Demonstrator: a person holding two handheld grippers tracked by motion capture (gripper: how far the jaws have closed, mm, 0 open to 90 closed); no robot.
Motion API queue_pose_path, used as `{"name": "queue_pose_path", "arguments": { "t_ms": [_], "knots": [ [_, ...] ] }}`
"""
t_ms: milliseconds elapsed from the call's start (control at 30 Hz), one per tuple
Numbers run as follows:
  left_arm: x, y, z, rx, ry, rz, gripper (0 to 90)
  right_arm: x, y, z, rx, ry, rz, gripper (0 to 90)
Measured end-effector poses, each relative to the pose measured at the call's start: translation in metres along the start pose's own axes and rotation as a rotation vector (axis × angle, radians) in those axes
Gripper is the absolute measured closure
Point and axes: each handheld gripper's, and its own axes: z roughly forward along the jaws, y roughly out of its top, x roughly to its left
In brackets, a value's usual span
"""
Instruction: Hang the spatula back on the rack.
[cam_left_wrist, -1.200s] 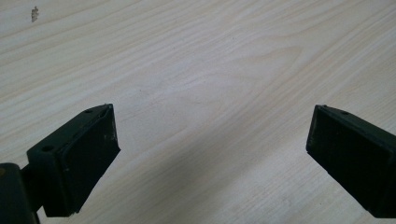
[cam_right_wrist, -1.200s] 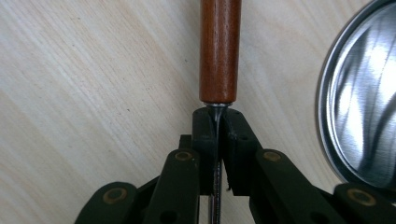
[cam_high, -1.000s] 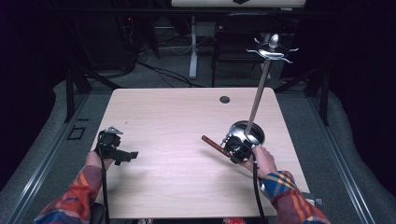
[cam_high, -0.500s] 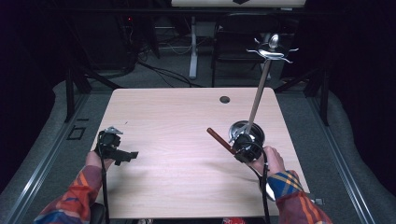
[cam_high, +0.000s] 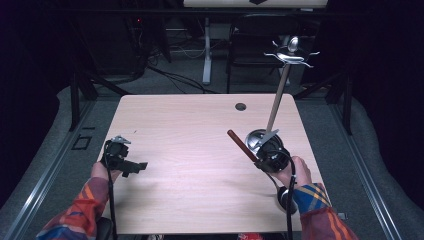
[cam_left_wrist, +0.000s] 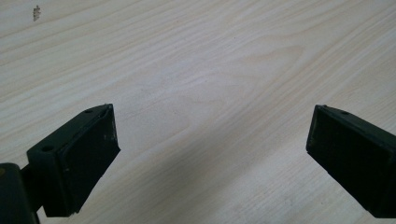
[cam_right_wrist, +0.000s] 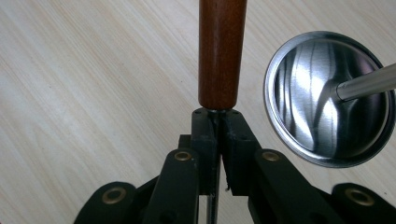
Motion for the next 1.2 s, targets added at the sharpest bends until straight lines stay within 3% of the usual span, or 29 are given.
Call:
{"name": "queue_pose_path", "arguments": {
  "t_ms": [133, 300, 567, 667, 900, 1200],
  "knots": [
    [0.000, 0.000, 0.000, 0.002, 0.000, 0.004, 2.0, 0.000, 0.000, -0.004, -0.026, -0.010, 0.008, 84.5],
    [-0.001, -0.001, 0.000, 0.000, 0.001, -0.004, 2.0, -0.001, -0.001, -0.014, -0.078, -0.058, 0.029, 84.5],
    [-0.002, 0.000, 0.002, 0.010, 0.001, 0.008, 2.0, -0.004, -0.009, -0.029, -0.171, -0.080, 0.073, 84.5],
    [-0.002, 0.000, 0.001, 0.009, 0.002, 0.005, 2.0, -0.005, -0.010, -0.034, -0.211, -0.072, 0.089, 84.5],
    [-0.003, 0.000, 0.001, 0.009, 0.000, 0.010, 2.0, -0.003, -0.013, -0.044, -0.239, -0.041, 0.097, 84.5],
    [-0.002, 0.000, 0.001, 0.009, 0.005, 0.010, 2.0, -0.003, -0.019, -0.054, -0.321, -0.050, 0.119, 84.6]
  ]
}}
